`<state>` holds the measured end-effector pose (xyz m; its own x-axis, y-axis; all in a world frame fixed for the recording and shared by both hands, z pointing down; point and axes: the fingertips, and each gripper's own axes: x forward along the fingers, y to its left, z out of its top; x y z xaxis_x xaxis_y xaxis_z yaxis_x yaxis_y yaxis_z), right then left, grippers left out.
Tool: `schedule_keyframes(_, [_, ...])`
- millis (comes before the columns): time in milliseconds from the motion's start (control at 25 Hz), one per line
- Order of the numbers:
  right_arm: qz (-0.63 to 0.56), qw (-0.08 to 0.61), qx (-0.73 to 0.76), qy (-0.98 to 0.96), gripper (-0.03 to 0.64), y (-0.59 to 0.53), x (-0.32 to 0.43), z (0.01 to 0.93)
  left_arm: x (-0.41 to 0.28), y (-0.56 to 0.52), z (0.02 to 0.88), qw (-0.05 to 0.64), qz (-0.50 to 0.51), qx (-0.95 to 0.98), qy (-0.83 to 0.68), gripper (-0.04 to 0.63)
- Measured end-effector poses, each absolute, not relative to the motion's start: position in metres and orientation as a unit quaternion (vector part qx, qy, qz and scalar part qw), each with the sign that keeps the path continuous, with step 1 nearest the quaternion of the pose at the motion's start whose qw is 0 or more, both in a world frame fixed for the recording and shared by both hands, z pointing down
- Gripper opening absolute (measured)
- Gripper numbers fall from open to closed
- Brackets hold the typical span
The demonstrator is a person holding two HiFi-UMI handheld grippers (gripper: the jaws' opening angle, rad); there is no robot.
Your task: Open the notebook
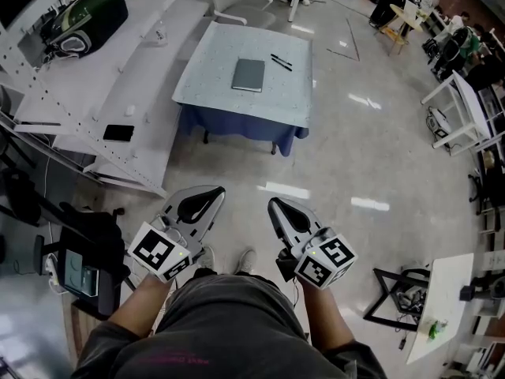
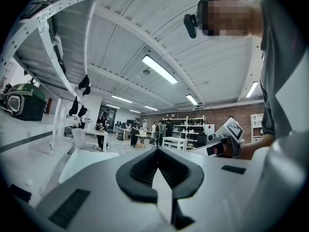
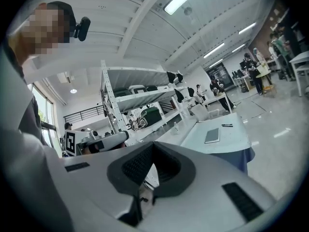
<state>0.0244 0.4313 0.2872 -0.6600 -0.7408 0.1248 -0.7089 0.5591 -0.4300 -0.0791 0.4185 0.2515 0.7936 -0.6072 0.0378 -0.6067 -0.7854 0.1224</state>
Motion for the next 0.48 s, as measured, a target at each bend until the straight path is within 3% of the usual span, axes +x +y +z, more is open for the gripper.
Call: schedule_keyframes(480, [-0.226,0.045,-0.412,0.882,0.0,0.4343,0.0263,0.2868,-0.0744,0.4225,0.2546,0.062,0.0,0.946,-0.318,0.002])
